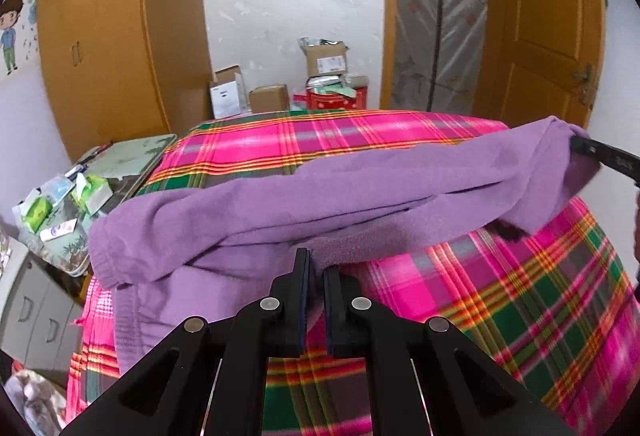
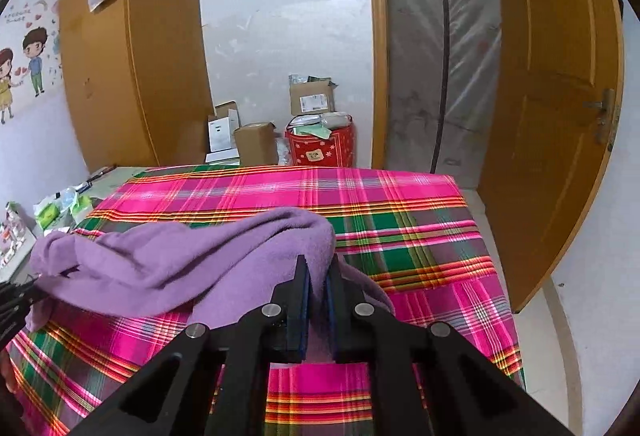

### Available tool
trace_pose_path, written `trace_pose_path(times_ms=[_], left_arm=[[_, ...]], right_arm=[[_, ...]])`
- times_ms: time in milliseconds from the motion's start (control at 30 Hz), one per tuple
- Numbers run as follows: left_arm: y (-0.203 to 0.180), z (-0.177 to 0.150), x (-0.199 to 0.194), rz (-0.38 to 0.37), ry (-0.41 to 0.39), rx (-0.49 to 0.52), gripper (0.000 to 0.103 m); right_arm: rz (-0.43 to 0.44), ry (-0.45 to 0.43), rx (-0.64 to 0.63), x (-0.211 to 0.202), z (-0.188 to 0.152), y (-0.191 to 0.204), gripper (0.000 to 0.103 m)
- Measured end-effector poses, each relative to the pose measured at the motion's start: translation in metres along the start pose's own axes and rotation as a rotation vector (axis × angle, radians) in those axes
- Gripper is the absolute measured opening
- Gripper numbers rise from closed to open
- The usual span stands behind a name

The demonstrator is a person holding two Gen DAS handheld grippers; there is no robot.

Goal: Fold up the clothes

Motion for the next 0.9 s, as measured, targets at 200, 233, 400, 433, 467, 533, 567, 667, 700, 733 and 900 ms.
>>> trace_pose_path(times_ms=[200, 233, 400, 433, 467, 533, 567, 667, 700, 733, 900], left_arm=[[-0.003, -0.006, -0.006, -0.018, 0.003, 0.008, 0.006], [-0.004, -0.007, -0.007, -0.022, 0.003, 0.01, 0.006], [-0.007, -0.015, -0.012, -0.045, 0.011, 0.026, 0.006], [-0.008, -0.018, -0.013, -0.055, 0.016, 0.031, 0.006], [-0.01, -0.021, -0.014, -0.057, 0.019, 0.038, 0.006], [-0.015, -0.027, -0.015, -0.057, 0.024, 0.053, 0.006], [-0.017, -0.028, -0.016, -0.065, 0.022, 0.062, 0.006], [-0.02, -0.032, -0.015, -0.087, 0.029, 0.061, 0.006], [-0.021, -0.034, -0.015, -0.093, 0.033, 0.059, 0.006], [-0.022, -0.035, -0.014, -0.1, 0.038, 0.056, 0.006], [-0.021, -0.047, -0.014, -0.143, 0.071, 0.067, 0.009]], right_arm=[[-0.022, 0.001, 0.01, -0.007, -0.002, -0.014, 0.006], [-0.03, -0.005, 0.002, -0.009, -0.002, -0.016, 0.006], [-0.088, -0.02, -0.049, -0.027, -0.001, -0.022, 0.005], [-0.097, -0.018, -0.06, -0.029, -0.001, -0.023, 0.005], [-0.104, -0.015, -0.073, -0.031, -0.002, -0.024, 0.005], [-0.143, 0.003, -0.097, -0.029, -0.006, -0.028, 0.005], [-0.154, 0.012, -0.094, -0.027, -0.01, -0.031, 0.005], [-0.216, 0.04, -0.101, -0.015, -0.018, -0.042, 0.005], [-0.236, 0.059, -0.117, -0.009, -0.022, -0.042, 0.005], [-0.252, 0.07, -0.126, -0.005, -0.024, -0.043, 0.006], [-0.284, 0.108, -0.184, -0.001, -0.034, -0.039, 0.006]])
Point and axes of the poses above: each gripper's, at about its wrist camera, not at the fingertips, and x roughly the way its jaws point, y to its left, z to its top, the point moved 8 cm from there along x, roughly the way its jaws point, and after that the axes turned 1 degree about -x, right-handed, at the moved point
